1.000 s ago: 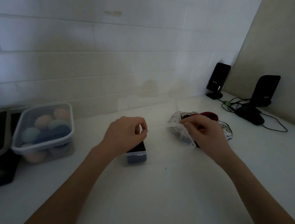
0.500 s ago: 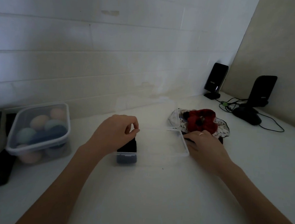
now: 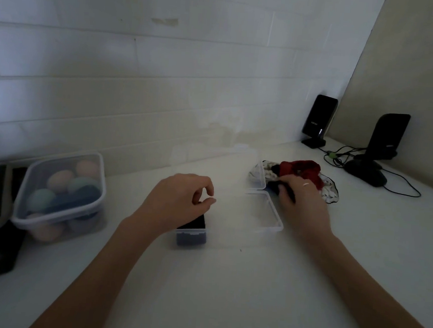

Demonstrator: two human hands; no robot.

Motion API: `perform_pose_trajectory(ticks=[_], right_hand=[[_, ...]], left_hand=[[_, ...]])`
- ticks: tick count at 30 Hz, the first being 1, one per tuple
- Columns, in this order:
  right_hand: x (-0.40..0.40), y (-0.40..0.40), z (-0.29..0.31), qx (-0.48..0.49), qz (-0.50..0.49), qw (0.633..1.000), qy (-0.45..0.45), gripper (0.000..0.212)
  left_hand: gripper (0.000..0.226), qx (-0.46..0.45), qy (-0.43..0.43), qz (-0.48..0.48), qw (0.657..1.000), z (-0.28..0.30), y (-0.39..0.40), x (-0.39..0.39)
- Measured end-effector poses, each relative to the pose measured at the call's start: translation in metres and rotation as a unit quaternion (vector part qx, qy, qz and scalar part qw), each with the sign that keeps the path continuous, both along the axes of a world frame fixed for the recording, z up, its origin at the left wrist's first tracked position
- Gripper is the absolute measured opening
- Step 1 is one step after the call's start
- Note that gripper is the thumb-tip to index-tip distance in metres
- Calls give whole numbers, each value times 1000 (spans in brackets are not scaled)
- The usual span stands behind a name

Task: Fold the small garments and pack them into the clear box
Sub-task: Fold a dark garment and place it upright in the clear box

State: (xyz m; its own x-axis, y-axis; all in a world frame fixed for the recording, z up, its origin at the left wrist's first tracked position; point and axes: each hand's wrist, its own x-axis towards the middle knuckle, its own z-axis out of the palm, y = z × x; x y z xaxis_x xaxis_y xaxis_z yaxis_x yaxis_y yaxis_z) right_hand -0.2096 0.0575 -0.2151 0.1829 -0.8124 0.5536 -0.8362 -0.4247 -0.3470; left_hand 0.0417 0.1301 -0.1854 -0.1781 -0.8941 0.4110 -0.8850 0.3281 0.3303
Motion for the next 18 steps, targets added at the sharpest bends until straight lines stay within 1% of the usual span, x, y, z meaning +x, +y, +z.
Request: perform_pose_trajectory(ticks=[1,3,6,8,9,11,12,13,15,16,18], right_hand=[[-1,0,5,10,-8,997,-71,18],[-2,4,20,-4,-3,986,-168,17],[2,12,39,-12,27,961,-275,12],[8,14,50,-18,71,945,-319,11],[12,15,54,-16,97,937,-334,11],[21,18,63,11,160,922,-353,11],[25,21,68,36,201,905,-373,12],[30,23,73,68,241,881,-401,13],[42,27,84,132,296,834,-447,16],[49,27,87,154,313,819,-456,19],[60,25,88,177,326,801,-469,20]], left_hand=[[8,2,-1,-5,1000,0,1,-1],[7,7,-5,-11,1000,0,1,-3],[8,7,-14,-9,1000,1,2,-6],[10,-11,6,-14,1000,2,2,-9],[11,-20,40,-19,999,5,3,-12],[15,-4,157,-35,987,14,4,-20],[20,15,212,-48,976,19,4,-25],[27,34,248,-58,966,25,3,-29],[36,79,285,-61,953,34,-2,-36],[33,101,306,-62,945,37,-5,-39],[15,129,353,-67,924,40,-10,-40]])
